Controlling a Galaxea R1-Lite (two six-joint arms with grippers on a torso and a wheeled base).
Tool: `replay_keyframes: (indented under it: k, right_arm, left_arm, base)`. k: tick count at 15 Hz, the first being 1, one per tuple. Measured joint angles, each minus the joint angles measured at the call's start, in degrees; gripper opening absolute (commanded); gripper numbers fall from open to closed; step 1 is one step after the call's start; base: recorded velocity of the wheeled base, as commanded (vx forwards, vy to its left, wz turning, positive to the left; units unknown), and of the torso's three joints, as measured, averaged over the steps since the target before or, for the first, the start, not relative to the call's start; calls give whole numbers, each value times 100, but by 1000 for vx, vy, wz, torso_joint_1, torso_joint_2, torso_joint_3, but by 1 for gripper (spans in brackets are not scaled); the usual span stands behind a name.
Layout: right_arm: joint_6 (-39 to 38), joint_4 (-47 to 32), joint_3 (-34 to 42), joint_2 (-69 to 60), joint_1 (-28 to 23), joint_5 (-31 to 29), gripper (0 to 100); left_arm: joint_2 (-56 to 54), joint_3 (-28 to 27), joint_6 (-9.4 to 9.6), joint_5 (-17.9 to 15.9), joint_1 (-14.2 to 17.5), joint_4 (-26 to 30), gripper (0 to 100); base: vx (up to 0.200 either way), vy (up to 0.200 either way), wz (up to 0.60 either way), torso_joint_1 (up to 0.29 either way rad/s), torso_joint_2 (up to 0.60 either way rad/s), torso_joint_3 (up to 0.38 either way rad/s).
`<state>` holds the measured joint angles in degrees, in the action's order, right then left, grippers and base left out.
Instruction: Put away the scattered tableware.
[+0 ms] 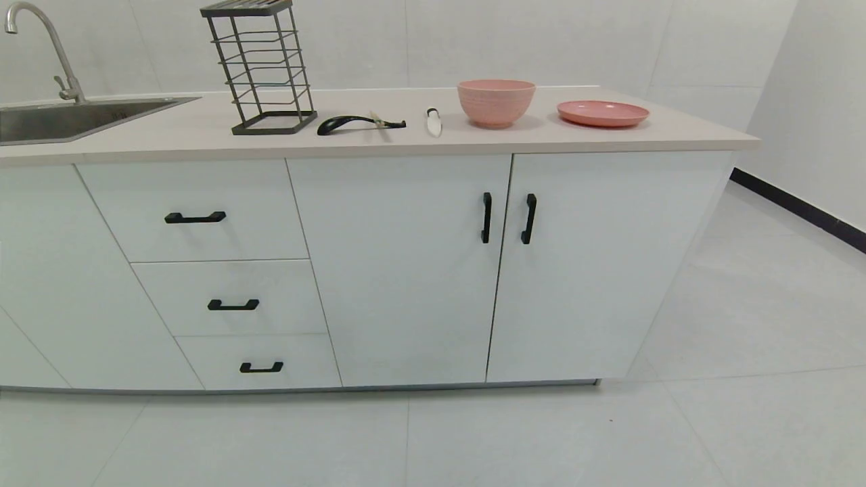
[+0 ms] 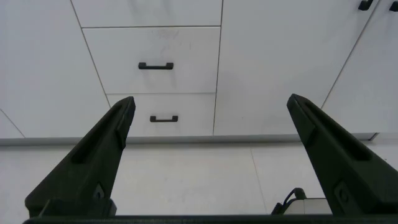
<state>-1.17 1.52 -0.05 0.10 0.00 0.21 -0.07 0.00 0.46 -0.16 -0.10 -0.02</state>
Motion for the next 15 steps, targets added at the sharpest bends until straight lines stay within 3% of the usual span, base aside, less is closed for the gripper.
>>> replay_keyframes:
  k: [3, 6, 11, 15]
  right_arm:
    - [77, 720, -16, 1, -5, 80, 100]
    - [93, 472, -551, 202, -7, 646, 100]
    - [258, 30, -1442, 1763, 212, 1851, 100]
    - [291, 857, -1538, 3280, 606, 2037, 100]
  left_arm:
    - [0, 0, 0, 6, 0, -2, 100]
    - [0, 0, 5, 0, 0, -5, 100]
    - [0, 0, 7, -2, 0, -5, 100]
    - [0, 0, 7, -9, 0, -5, 100]
  base:
    - [0, 0, 0, 0, 0, 0]
    - [0, 0, 0, 0, 0, 0]
    - [0, 0, 0, 0, 0, 0]
    - [0, 0, 0, 0, 0, 0]
